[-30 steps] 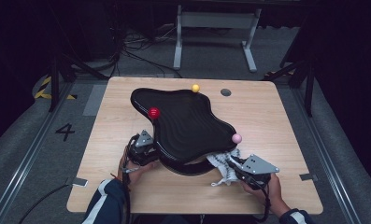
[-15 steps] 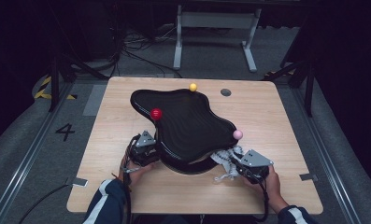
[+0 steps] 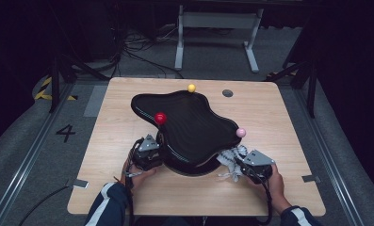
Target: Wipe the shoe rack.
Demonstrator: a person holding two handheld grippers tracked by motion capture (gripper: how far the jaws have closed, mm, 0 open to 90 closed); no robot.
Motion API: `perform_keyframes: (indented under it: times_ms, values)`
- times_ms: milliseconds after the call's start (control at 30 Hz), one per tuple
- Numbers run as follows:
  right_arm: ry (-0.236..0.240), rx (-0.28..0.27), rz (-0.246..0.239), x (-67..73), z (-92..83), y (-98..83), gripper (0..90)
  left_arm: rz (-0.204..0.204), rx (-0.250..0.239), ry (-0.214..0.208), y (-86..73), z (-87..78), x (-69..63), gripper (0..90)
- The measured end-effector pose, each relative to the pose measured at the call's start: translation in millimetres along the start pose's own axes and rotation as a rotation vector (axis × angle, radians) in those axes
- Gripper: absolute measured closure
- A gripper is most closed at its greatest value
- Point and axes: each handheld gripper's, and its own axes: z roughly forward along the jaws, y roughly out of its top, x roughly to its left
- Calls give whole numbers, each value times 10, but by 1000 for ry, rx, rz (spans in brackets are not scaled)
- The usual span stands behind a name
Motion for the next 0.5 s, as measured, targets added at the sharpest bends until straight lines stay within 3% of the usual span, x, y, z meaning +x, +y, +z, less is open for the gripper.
perform_keyframes:
  times_ms: [133,267,400,500]
  values:
    - [-42,-69,30,-97,-156,49,794,-5,-3,-2,-7,-1,3,743]
    - [-73,-94,52,-199,-218,54,795,0,-11,-8,-11,5,11,743]
    - [-98,-136,59,-242,-264,70,798,37,14,11,21,3,-10,743]
    - [-134,-218,50,-242,-416,93,801,31,22,31,29,-4,3,743]
